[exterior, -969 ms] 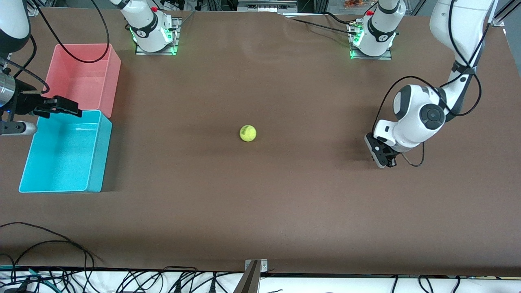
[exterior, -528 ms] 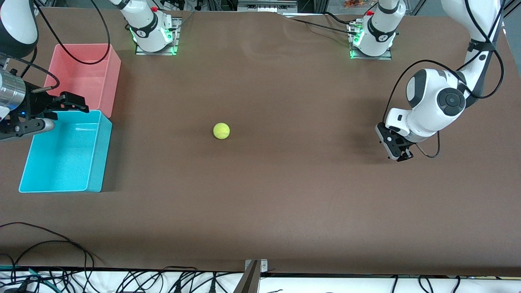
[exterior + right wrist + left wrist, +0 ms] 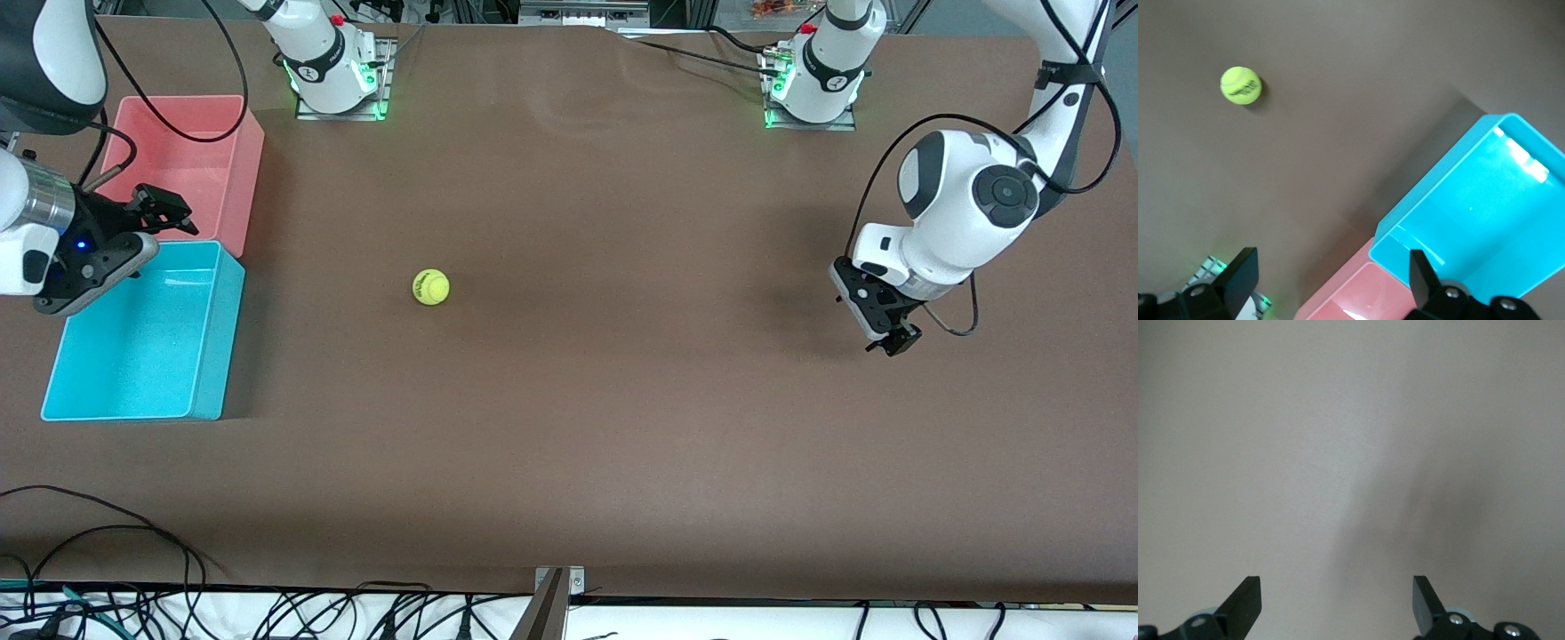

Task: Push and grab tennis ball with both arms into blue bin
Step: 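Raise the left gripper away while the right gripper reaches toward the ball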

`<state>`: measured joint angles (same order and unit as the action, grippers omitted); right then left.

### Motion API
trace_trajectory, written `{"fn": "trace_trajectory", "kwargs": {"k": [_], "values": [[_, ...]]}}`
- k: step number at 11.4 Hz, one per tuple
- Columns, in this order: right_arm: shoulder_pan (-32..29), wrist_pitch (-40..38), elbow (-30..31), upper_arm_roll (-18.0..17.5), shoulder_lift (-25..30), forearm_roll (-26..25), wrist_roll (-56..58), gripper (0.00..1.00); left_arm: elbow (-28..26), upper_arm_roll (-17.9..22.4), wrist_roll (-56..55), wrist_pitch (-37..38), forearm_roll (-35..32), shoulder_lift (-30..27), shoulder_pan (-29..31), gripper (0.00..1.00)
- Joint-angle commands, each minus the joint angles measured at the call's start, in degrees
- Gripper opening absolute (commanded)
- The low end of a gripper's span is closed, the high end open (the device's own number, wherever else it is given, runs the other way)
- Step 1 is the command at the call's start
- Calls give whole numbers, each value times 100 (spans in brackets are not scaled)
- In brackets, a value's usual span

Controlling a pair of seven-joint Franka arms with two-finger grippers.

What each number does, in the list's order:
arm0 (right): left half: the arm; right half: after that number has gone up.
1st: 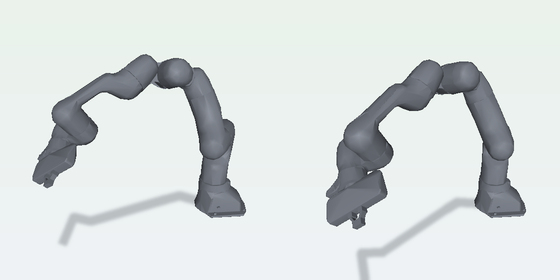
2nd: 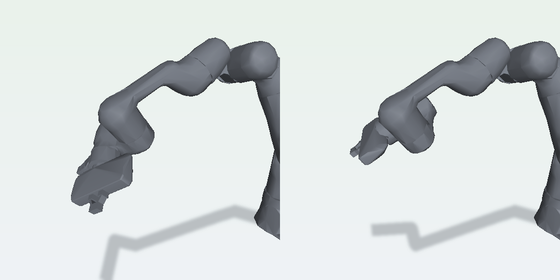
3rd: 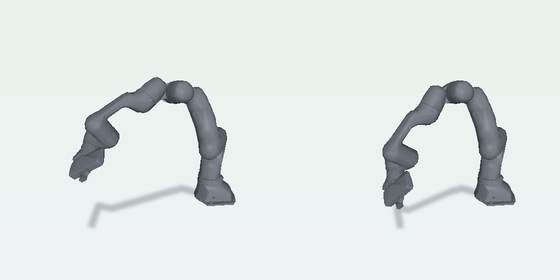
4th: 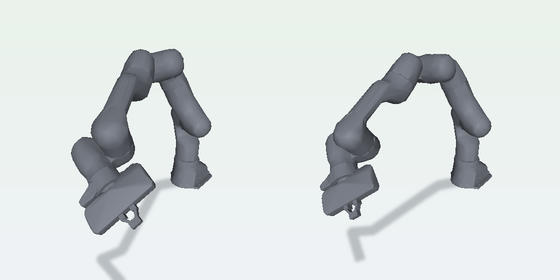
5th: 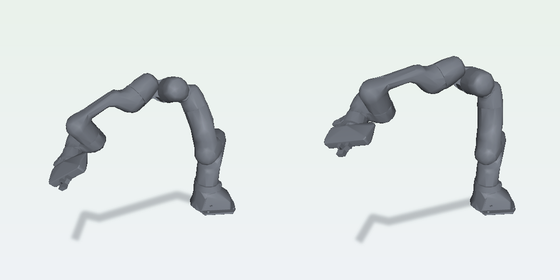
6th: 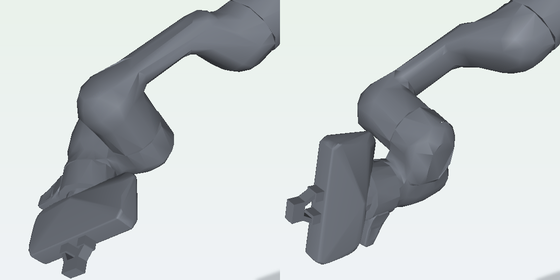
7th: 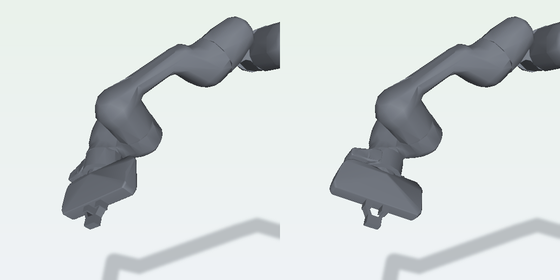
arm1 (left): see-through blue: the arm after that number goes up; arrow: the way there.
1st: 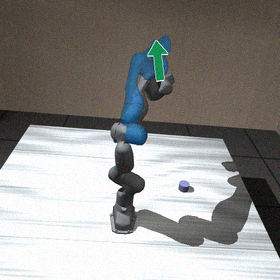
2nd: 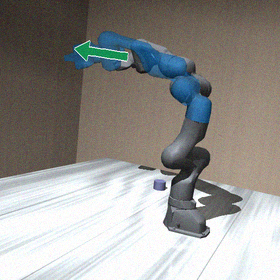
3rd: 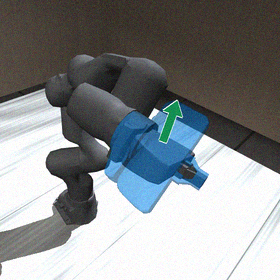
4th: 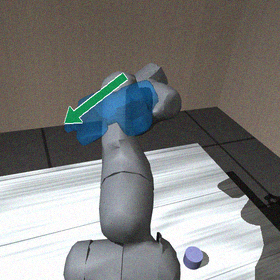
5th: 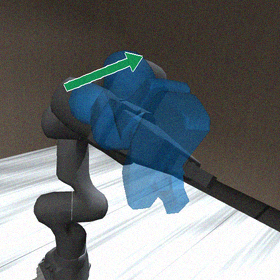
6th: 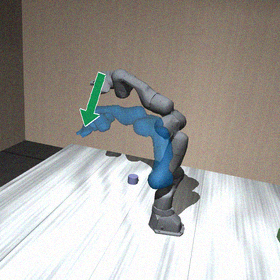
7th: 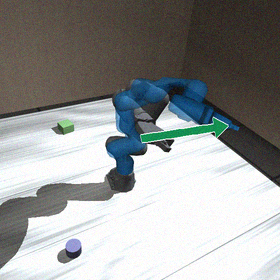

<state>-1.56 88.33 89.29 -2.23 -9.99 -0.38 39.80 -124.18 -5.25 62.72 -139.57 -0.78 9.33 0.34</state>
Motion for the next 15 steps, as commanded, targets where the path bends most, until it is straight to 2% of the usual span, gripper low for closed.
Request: {"fn": "trace_trajectory", "kwargs": {"k": [1,3,5,7,9,11,13,15], "values": [[42,61,255,4,49,-129,582,100,-125,6,30,35,-89,-624,44,100],[42,78,326,4,50,-129,887,100,-81,15,39,157,-89,-835,53,100],[60,210,518,-5,85,-120,1092,100,286,24,39,744,-124,-976,53,100],[165,725,1183,-5,356,-102,1013,100,849,32,30,1674,-124,-1055,45,100],[192,1376,2019,-276,768,-85,829,100,1088,41,-118,2344,-133,-1257,45,100],[200,1581,2600,-356,1024,-41,-439,100,1665,190,-373,3300,-124,-1267,-8,100],[200,1801,3110,-776,1375,-50,-1844,100,2272,261,-960,4197,-132,-1267,-43,100],[192,2290,3550,-893,1438,-85,-2134,100,2415,366,-1995,4595,-141,-1275,-174,100]]}}
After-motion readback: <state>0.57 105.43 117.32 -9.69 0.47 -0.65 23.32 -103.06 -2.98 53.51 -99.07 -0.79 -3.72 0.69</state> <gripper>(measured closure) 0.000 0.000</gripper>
